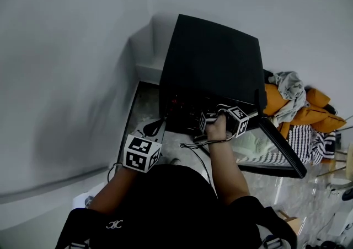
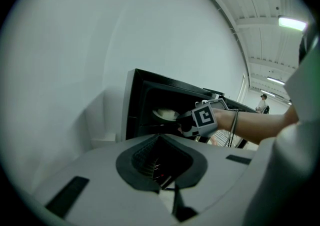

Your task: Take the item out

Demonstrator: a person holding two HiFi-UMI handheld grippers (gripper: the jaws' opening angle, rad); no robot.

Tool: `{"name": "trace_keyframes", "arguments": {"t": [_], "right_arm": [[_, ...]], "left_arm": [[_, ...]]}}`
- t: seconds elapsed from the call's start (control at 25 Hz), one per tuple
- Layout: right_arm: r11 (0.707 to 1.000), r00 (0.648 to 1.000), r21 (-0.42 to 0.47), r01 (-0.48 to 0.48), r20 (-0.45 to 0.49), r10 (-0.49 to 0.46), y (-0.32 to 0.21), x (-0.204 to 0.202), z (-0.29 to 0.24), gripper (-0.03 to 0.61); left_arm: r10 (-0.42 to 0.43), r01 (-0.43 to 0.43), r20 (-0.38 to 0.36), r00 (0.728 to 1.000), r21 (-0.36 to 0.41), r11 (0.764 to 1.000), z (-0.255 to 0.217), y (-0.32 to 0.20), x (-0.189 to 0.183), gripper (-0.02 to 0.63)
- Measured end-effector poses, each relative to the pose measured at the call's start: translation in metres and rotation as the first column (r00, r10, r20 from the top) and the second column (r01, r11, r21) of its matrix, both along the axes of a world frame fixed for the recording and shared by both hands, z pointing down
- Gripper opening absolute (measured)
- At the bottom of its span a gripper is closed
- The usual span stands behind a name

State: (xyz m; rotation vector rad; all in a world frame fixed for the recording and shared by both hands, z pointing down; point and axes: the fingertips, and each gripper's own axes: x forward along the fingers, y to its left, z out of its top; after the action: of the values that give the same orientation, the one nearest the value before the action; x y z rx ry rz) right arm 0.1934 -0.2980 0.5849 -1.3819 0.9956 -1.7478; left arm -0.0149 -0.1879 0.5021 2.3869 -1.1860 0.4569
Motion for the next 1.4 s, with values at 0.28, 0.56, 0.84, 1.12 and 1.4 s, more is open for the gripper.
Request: {"name": "trace_keyframes", "arguments": {"t": [0.28,0.56,0.84,1.12,1.4], "right_arm": [[1.0,1.0,0.0,0.027,-0.012,-0.027,0.014,-0.005,0.0,0.023],[0.999,0.999,0.013,0.039,0.0,-0.039,0.024,-0.004,0.0,0.023],[0.998,1.0,0.052,0.025,0.017,-0.026,0.021,-0.001,0.001,0.08],[0.999,0.999,0.024,0.023,0.042,-0.024,0.01,-0.001,0.007,0.08],[0.999,0.999,0.006,0.045,0.024,-0.045,0.008,-0.004,0.009,0.054]], "left_arm": [[0.026,-0.026,-0.007,1.0,-0.006,1.0,0.002,-0.003,0.007,0.0],[0.058,-0.058,-0.009,0.998,-0.006,0.998,0.002,-0.003,0.017,0.0],[0.069,-0.069,-0.008,0.998,-0.007,0.998,0.003,-0.004,0.02,0.0],[0.06,-0.06,-0.005,0.998,-0.009,0.998,0.004,-0.005,0.017,0.0],[0.046,-0.046,-0.004,0.999,-0.015,0.999,0.005,-0.007,0.013,0.0]]}}
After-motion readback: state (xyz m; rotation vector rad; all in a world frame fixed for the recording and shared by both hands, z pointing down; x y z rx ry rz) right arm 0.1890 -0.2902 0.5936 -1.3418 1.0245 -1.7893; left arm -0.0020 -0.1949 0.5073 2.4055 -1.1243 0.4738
